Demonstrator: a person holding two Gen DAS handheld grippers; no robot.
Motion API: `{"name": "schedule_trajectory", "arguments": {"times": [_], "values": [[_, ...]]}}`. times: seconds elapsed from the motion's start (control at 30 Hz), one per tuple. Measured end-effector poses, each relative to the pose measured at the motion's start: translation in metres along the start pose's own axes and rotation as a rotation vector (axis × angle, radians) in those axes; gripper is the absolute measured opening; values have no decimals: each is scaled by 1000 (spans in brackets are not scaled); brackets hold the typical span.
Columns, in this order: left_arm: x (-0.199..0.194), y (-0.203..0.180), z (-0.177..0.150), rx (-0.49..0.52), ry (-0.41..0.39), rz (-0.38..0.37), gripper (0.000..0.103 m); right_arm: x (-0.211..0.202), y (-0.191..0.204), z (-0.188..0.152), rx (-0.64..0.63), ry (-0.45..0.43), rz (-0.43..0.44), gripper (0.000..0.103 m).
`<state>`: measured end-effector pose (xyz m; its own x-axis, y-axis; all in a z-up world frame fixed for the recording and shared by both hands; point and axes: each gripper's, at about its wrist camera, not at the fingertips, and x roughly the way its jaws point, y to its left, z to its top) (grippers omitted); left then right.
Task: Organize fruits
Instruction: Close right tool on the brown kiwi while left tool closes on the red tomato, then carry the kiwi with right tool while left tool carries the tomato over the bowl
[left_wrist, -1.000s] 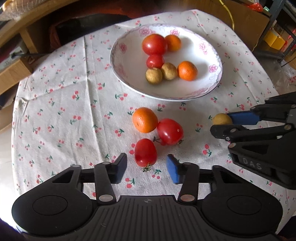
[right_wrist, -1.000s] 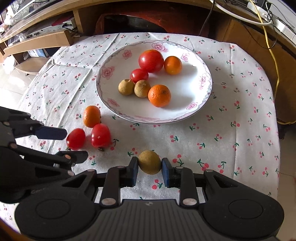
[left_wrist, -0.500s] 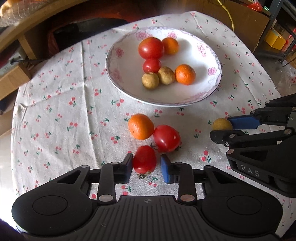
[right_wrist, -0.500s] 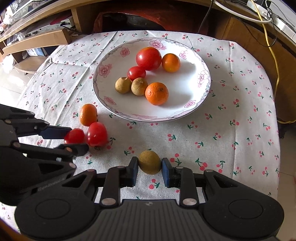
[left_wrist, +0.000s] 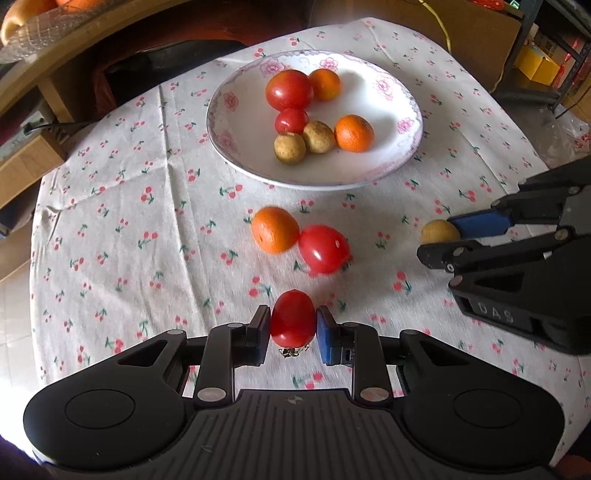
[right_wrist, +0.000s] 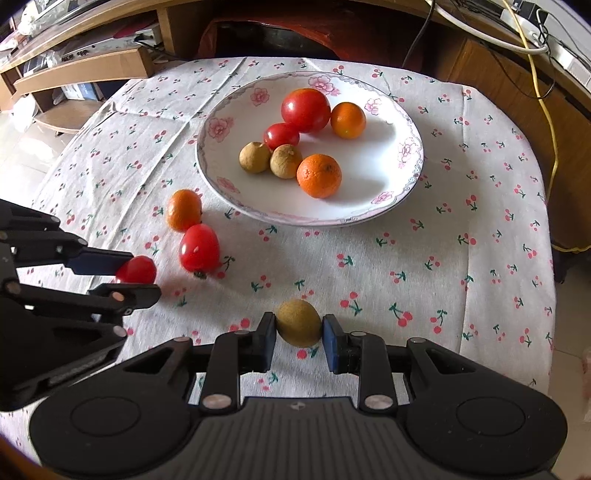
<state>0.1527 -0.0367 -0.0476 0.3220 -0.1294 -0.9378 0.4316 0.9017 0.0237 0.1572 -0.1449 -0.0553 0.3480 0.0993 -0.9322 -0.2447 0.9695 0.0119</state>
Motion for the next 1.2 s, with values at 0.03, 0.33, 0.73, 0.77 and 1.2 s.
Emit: {"name": "schedule_trajectory", "arguments": {"times": [0.03, 0.33, 0.73, 0.77, 1.2], "values": [[-2, -1, -3, 0, 4, -5, 34, -2, 1, -2, -4, 0, 3, 28], [-2, -8, -20, 24, 45, -9, 34, -5, 12, -27, -45, 37, -14, 28], [3, -6, -17, 27, 44, -5, 46, -3, 4, -27, -14, 49, 2, 29], [2, -6, -17, 28, 44, -6, 45, -3, 4, -27, -12, 48, 2, 29], [-6, -13, -18, 51, 26, -1, 34, -9, 3, -29, 1, 14, -8, 27]]}}
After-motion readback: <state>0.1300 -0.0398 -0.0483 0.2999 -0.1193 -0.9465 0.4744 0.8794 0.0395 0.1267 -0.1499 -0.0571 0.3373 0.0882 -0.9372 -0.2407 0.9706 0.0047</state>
